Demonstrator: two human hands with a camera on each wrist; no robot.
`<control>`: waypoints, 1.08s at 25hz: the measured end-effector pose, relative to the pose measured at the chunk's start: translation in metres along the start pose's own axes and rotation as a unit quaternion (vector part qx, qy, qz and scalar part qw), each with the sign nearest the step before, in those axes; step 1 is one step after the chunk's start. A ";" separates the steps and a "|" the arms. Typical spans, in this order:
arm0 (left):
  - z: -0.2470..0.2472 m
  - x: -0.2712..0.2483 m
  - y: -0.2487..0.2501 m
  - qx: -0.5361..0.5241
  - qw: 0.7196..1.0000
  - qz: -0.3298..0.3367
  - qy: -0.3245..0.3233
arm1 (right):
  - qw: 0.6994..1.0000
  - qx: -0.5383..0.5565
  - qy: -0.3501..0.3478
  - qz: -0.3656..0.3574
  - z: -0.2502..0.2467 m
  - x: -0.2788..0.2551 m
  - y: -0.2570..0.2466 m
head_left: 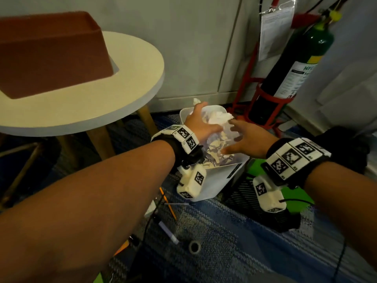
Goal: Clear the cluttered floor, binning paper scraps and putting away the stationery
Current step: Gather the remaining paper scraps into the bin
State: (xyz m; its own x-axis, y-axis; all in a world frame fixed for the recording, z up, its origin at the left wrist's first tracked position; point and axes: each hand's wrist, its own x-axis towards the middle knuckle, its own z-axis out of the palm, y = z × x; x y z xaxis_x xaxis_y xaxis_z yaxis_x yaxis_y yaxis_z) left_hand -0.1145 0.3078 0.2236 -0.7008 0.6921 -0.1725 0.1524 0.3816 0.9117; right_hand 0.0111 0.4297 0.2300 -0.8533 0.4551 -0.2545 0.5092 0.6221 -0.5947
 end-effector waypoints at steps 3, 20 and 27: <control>-0.014 -0.002 0.007 0.065 0.994 0.045 -0.072 | 0.999 -0.002 0.045 -0.026 -0.006 0.002 -0.004; -0.036 -0.019 -0.062 0.028 0.997 -0.057 0.035 | 0.932 -0.314 -0.183 -0.013 0.084 0.075 -0.009; -0.024 -0.009 -0.017 0.148 0.979 0.134 -0.036 | 0.937 -0.295 -0.185 -0.023 0.078 0.058 -0.017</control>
State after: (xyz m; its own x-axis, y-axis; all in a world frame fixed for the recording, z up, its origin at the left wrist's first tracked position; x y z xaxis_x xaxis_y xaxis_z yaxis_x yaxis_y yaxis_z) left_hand -0.1274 0.2802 0.2183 -0.5588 0.8290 0.0219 0.5260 0.3339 0.7822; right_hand -0.0558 0.3962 0.1661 -0.8009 0.2358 -0.5504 0.3521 0.9290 -0.1143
